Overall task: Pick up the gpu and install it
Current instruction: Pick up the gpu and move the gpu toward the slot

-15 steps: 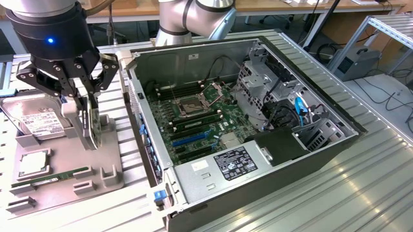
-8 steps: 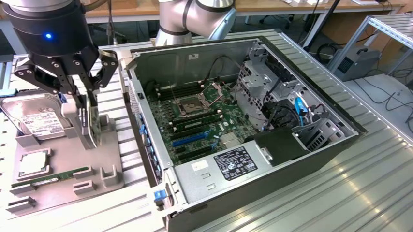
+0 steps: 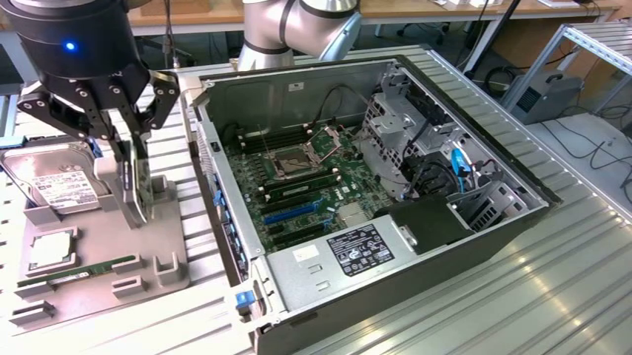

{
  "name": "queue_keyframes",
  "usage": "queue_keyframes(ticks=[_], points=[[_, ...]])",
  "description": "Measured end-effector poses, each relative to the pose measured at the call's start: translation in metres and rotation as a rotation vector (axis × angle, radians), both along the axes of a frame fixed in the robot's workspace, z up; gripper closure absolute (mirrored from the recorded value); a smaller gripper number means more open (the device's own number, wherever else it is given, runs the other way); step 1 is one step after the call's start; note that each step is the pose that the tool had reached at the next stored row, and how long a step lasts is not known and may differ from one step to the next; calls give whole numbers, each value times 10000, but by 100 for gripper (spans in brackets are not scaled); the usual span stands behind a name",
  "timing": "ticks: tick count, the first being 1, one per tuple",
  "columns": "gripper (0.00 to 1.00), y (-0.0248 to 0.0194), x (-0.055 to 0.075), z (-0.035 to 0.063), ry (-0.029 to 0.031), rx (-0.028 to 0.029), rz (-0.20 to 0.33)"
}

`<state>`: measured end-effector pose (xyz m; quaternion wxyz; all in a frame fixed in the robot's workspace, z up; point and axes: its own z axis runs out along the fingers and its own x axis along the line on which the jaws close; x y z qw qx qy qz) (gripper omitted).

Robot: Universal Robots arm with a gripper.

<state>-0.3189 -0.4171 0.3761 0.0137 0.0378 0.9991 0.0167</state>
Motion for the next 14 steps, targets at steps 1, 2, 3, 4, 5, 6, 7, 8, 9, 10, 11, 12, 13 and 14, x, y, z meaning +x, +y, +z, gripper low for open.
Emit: queue_keyframes(ticks=[1, 2, 3, 4, 5, 6, 7, 8, 9, 10, 11, 12, 13, 14], points=[[73, 0, 0, 7, 0, 0, 0], [73, 0, 0, 14, 0, 0, 0], [73, 0, 0, 25, 0, -1, 0], [73, 0, 0, 31, 0, 0, 0], [73, 0, 0, 38, 0, -1, 0], [73, 0, 0, 43, 1, 0, 0], [73, 0, 0, 49, 0, -1, 0], [73, 0, 0, 55, 0, 0, 0], [73, 0, 0, 61, 1, -1, 0], [73, 0, 0, 67, 1, -1, 0], [73, 0, 0, 72, 0, 0, 0], [73, 0, 0, 79, 0, 0, 0], [73, 0, 0, 85, 0, 0, 0], [73, 0, 0, 92, 0, 0, 0]])
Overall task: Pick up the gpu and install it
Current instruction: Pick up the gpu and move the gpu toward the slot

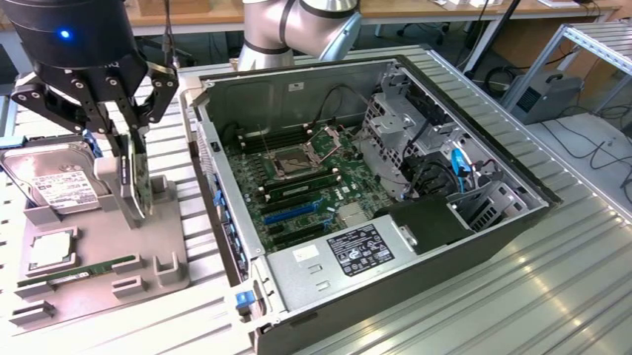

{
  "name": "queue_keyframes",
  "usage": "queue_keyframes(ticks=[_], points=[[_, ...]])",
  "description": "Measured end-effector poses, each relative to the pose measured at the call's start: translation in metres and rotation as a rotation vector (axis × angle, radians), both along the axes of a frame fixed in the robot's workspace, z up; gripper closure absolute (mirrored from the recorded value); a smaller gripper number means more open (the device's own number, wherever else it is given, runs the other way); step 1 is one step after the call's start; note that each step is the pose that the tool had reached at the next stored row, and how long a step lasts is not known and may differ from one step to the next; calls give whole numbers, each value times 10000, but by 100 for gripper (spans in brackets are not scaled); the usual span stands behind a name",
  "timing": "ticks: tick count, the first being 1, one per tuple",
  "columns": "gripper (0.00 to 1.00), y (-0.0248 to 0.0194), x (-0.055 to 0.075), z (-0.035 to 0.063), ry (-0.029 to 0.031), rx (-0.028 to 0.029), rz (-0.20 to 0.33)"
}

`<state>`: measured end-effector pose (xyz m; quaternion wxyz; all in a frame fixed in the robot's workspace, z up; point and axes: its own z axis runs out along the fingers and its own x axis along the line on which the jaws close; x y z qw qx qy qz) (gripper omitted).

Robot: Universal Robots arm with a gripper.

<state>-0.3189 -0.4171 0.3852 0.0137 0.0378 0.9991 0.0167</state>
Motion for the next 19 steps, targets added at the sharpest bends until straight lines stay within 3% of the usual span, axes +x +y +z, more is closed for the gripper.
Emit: queue_keyframes(ticks=[11, 19], points=[[73, 0, 0, 224, 1, 0, 0], [73, 0, 0, 285, 0, 0, 0]])
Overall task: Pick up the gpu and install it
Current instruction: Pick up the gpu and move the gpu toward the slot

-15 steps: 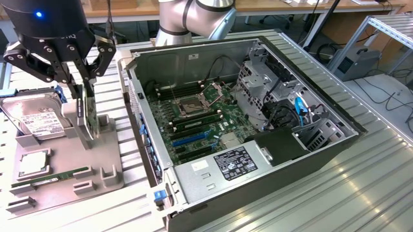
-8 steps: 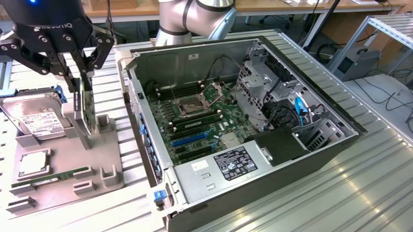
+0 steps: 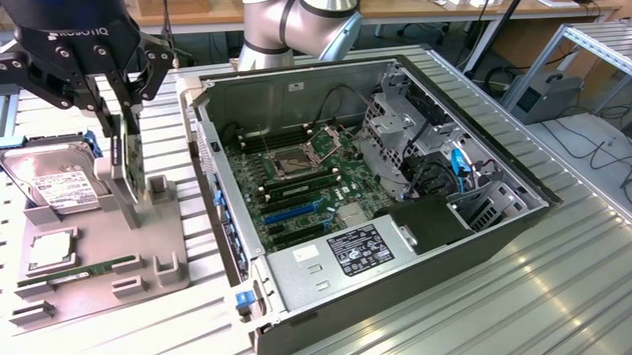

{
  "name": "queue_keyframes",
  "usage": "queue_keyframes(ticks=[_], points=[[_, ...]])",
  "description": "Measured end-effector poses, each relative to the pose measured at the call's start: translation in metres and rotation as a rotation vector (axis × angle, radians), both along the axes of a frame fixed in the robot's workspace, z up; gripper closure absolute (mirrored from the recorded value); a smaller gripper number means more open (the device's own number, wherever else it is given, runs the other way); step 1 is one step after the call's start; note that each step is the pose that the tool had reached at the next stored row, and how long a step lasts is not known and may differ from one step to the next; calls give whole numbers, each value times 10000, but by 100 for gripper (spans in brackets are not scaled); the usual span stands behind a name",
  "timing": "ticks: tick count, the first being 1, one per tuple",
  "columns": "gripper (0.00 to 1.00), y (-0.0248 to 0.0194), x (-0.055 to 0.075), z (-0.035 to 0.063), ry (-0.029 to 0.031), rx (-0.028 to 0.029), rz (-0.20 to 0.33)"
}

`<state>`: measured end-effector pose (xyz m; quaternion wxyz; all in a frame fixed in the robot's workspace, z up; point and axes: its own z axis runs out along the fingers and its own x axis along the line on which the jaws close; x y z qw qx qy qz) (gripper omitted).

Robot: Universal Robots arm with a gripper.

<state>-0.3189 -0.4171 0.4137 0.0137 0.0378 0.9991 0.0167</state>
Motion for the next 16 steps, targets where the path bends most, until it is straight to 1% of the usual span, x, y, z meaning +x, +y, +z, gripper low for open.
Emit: queue_keyframes(ticks=[16], points=[[73, 0, 0, 130, 1, 0, 0]])
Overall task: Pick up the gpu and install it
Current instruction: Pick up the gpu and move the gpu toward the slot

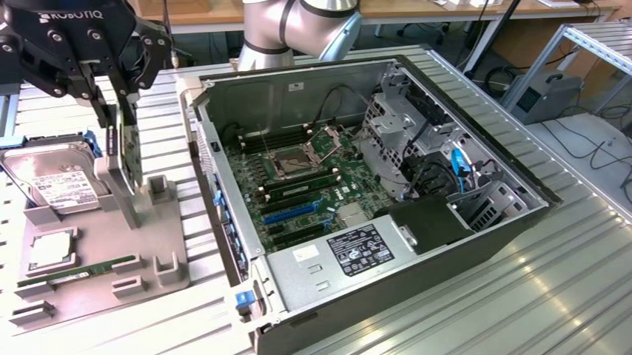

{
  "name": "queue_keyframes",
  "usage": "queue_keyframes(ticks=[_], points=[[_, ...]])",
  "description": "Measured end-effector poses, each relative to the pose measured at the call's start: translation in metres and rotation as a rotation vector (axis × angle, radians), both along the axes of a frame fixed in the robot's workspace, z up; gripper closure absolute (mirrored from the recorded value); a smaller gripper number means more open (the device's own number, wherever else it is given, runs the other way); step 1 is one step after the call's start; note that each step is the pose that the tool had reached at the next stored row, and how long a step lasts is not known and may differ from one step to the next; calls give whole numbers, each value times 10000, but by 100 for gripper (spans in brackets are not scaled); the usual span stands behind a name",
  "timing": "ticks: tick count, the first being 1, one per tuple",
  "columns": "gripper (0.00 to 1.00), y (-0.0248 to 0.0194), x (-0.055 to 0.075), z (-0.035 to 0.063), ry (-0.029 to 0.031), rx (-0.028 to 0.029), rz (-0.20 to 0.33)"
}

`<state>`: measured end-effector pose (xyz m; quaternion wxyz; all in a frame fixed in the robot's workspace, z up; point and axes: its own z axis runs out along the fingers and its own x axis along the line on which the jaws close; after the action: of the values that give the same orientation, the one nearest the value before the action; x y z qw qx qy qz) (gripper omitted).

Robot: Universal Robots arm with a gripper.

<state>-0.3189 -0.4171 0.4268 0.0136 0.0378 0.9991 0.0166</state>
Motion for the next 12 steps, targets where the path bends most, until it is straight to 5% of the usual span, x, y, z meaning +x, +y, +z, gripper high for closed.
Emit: queue_keyframes(ticks=[12], points=[[73, 0, 0, 95, -1, 0, 0]])
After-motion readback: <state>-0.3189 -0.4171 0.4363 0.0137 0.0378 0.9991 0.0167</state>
